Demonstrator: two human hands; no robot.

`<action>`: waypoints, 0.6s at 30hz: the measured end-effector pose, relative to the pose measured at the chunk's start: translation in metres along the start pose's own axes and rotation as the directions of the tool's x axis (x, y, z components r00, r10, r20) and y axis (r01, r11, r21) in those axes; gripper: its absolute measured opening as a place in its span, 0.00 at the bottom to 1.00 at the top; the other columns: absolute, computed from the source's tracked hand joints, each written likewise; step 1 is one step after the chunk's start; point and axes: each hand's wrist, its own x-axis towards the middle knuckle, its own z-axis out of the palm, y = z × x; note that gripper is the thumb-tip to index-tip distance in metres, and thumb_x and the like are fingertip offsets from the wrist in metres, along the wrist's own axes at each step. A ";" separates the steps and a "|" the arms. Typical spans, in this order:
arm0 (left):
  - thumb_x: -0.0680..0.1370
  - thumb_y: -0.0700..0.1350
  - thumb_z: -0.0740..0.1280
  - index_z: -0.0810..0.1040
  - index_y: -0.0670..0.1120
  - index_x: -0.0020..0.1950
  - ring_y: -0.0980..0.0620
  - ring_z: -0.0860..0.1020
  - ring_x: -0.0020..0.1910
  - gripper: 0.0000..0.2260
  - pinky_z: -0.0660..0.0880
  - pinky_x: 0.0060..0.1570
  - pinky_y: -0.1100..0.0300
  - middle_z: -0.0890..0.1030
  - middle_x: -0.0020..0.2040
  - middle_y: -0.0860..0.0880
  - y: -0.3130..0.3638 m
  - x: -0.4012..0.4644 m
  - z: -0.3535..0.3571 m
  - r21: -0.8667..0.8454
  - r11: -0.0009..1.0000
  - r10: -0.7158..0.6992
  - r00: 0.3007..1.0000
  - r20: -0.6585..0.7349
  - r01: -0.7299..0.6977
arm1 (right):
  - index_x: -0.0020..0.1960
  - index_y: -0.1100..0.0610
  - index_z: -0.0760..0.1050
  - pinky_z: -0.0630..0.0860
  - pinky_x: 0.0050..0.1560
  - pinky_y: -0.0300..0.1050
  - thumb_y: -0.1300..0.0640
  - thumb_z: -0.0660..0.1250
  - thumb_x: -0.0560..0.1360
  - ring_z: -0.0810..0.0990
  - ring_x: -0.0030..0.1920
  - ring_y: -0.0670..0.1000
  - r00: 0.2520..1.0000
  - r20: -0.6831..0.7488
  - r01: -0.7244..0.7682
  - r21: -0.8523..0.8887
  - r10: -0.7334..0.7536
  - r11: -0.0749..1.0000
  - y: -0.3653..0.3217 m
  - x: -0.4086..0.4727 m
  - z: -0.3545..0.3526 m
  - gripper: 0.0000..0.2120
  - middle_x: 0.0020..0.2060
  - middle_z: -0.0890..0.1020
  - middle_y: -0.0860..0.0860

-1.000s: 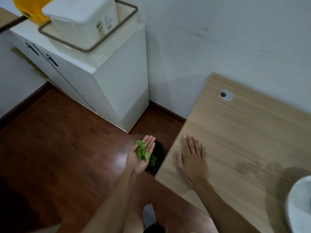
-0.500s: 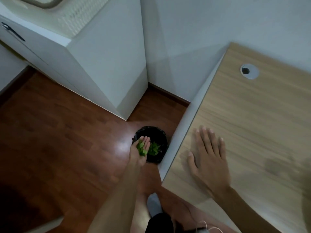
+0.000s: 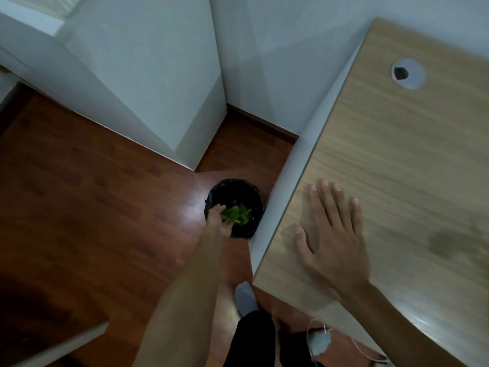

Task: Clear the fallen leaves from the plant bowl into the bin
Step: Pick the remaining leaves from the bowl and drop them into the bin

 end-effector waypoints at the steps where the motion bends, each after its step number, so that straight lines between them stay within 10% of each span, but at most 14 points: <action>1: 0.84 0.47 0.57 0.68 0.41 0.73 0.42 0.70 0.69 0.20 0.66 0.71 0.53 0.71 0.67 0.40 0.001 0.000 0.000 0.006 1.000 0.001 1.000 -0.013 -0.001 | 0.80 0.57 0.52 0.51 0.78 0.63 0.41 0.53 0.77 0.50 0.80 0.55 1.000 -0.001 0.001 0.004 -0.001 1.000 0.000 0.001 0.001 0.36 0.80 0.54 0.54; 11: 0.82 0.57 0.55 0.51 0.45 0.81 0.43 0.51 0.80 0.30 0.53 0.77 0.48 0.53 0.81 0.43 0.017 -0.012 0.005 -0.004 1.000 -0.019 0.999 0.047 0.019 | 0.80 0.58 0.53 0.52 0.77 0.63 0.42 0.55 0.77 0.50 0.80 0.55 1.000 -0.009 -0.007 0.016 0.007 1.000 -0.002 0.000 0.000 0.36 0.80 0.54 0.54; 18: 0.84 0.53 0.54 0.60 0.41 0.78 0.43 0.64 0.76 0.26 0.60 0.76 0.49 0.64 0.77 0.41 0.014 -0.015 0.005 0.068 0.997 0.033 0.996 0.078 -0.038 | 0.80 0.56 0.54 0.51 0.78 0.62 0.42 0.55 0.77 0.49 0.80 0.53 1.000 -0.019 -0.018 0.061 0.019 0.998 -0.002 0.000 -0.001 0.35 0.80 0.54 0.53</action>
